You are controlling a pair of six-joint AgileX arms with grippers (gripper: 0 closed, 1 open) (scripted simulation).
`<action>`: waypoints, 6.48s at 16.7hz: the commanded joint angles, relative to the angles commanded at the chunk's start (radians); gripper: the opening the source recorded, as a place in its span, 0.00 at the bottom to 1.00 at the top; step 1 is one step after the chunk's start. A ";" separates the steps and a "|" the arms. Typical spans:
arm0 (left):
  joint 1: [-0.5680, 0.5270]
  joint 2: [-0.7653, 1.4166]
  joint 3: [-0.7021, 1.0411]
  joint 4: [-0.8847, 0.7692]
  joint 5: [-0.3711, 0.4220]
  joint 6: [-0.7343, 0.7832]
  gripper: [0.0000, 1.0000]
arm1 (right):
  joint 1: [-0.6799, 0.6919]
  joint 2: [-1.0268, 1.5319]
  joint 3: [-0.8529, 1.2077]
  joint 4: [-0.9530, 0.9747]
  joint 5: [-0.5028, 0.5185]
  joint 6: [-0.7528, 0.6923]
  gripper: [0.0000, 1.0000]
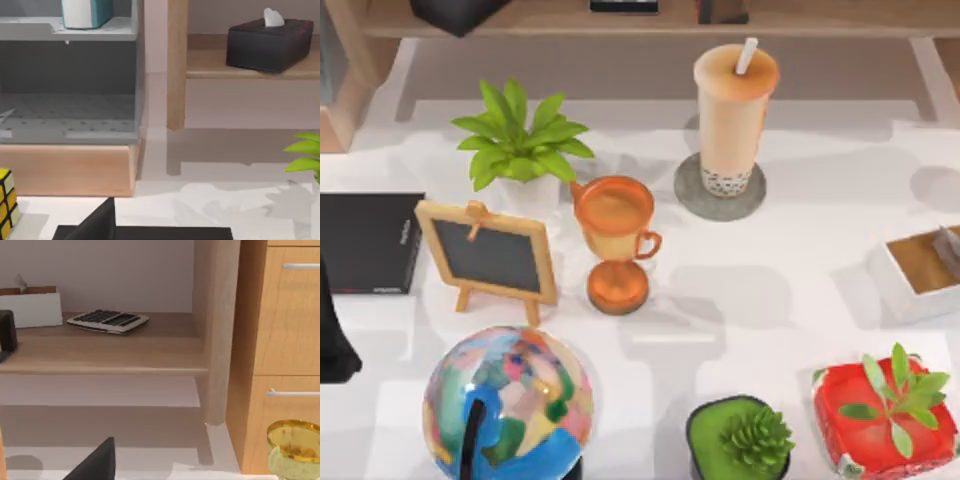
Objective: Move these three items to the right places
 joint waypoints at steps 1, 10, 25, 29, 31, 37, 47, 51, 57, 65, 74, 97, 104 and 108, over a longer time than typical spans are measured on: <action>0.000 0.000 0.000 0.000 0.000 0.000 1.00 | -0.030 -0.083 -0.039 -0.046 -0.031 0.000 1.00; 0.000 0.000 0.000 0.000 0.000 0.000 1.00 | -0.152 -0.392 -0.183 -0.223 -0.157 0.002 1.00; 0.103 0.523 0.546 -0.323 0.013 0.095 1.00 | -0.152 -0.392 -0.183 -0.223 -0.157 0.002 1.00; 0.173 0.887 0.928 -0.549 0.021 0.161 1.00 | -0.152 -0.392 -0.183 -0.223 -0.157 0.002 1.00; 0.211 1.085 1.138 -0.671 0.025 0.197 1.00 | -0.152 -0.392 -0.183 -0.223 -0.157 0.002 1.00; 0.321 1.696 1.787 -1.048 0.036 0.310 1.00 | -0.152 -0.392 -0.183 -0.223 -0.157 0.002 1.00; 0.442 2.522 2.671 -1.545 0.051 0.466 1.00 | -0.152 -0.392 -0.183 -0.223 -0.157 0.002 1.00; 0.448 2.690 2.858 -1.637 0.056 0.500 1.00 | -0.152 -0.392 -0.183 -0.223 -0.157 0.002 1.00; 0.445 2.727 2.902 -1.655 0.058 0.508 1.00 | -0.152 -0.392 -0.183 -0.223 -0.157 0.002 1.00; 0.431 2.817 3.021 -1.692 0.056 0.492 1.00 | -0.152 -0.392 -0.183 -0.223 -0.157 0.002 1.00; 0.436 3.012 3.251 -1.722 0.062 0.500 1.00 | -0.152 -0.392 -0.183 -0.223 -0.157 0.002 1.00; 0.436 3.012 3.250 -1.722 0.062 0.502 0.00 | -0.152 -0.392 -0.183 -0.223 -0.157 0.002 1.00; 0.435 2.895 3.073 -1.657 0.060 0.501 0.00 | -0.152 -0.392 -0.183 -0.223 -0.157 0.002 1.00; 0.435 2.808 2.932 -1.616 0.059 0.500 0.00 | -0.152 -0.392 -0.183 -0.223 -0.157 0.002 1.00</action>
